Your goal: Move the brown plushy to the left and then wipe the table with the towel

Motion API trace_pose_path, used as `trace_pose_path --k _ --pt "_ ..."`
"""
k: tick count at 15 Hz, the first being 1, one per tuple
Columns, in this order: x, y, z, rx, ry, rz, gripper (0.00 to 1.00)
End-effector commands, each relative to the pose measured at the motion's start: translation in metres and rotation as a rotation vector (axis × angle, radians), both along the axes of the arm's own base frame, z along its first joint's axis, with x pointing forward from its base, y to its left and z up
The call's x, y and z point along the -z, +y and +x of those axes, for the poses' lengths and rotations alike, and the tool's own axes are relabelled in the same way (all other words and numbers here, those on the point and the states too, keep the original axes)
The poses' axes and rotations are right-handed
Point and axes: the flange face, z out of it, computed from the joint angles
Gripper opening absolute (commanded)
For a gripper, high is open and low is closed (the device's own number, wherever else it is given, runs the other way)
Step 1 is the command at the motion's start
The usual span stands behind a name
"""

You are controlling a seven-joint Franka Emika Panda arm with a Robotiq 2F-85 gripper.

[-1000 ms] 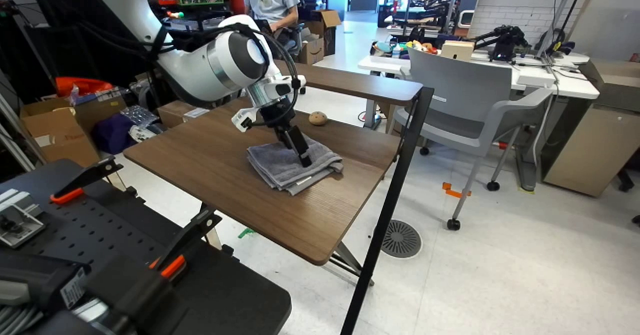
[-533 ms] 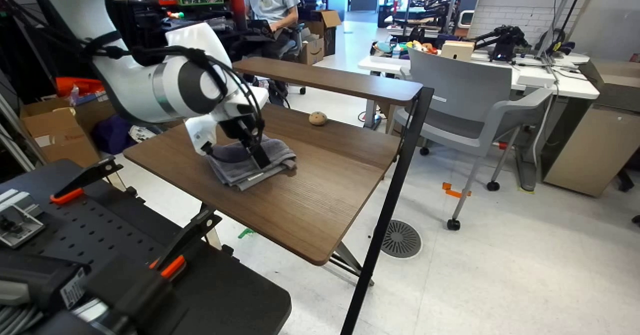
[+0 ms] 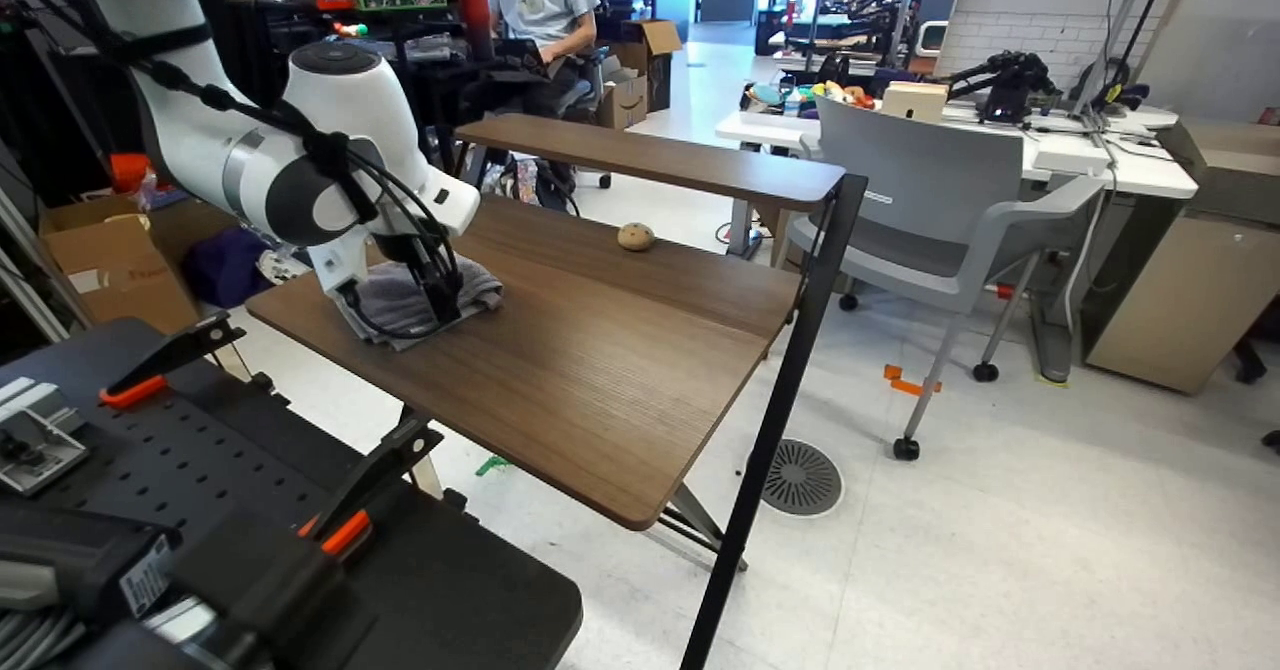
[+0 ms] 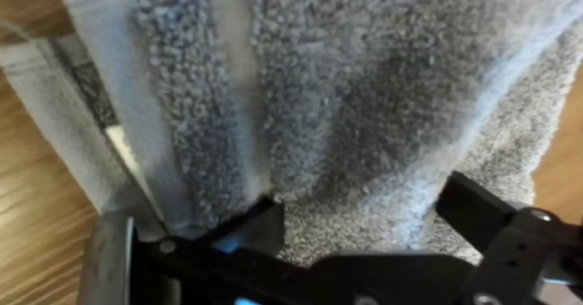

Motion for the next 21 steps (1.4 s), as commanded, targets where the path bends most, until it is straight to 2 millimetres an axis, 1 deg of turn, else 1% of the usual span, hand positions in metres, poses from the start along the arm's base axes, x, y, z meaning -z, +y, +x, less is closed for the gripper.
trace_pose_path --k 1,3,5,6,9,10,11,13,17,18,21 --pt "0.03 0.018 0.023 0.037 -0.023 0.201 1.0" --pt "0.036 0.019 0.036 0.057 -0.029 0.263 1.0" --pt "0.037 0.016 0.045 0.086 -0.001 0.251 1.0" --pt "0.033 0.009 0.05 0.105 0.006 0.187 1.0" --pt "0.008 -0.008 0.065 0.133 -0.004 0.058 1.0" --pt "0.002 -0.013 0.069 0.142 0.001 0.018 1.0" --pt "-0.006 -0.024 0.074 0.158 -0.001 -0.028 1.0" --pt "-0.013 -0.045 0.079 0.175 -0.002 -0.131 1.0" --pt "-0.023 -0.1 0.068 0.199 0.04 -0.346 1.0" --pt "-0.026 -0.111 0.065 0.198 0.054 -0.395 1.0" --pt "-0.034 -0.134 0.051 0.184 0.122 -0.535 1.0"
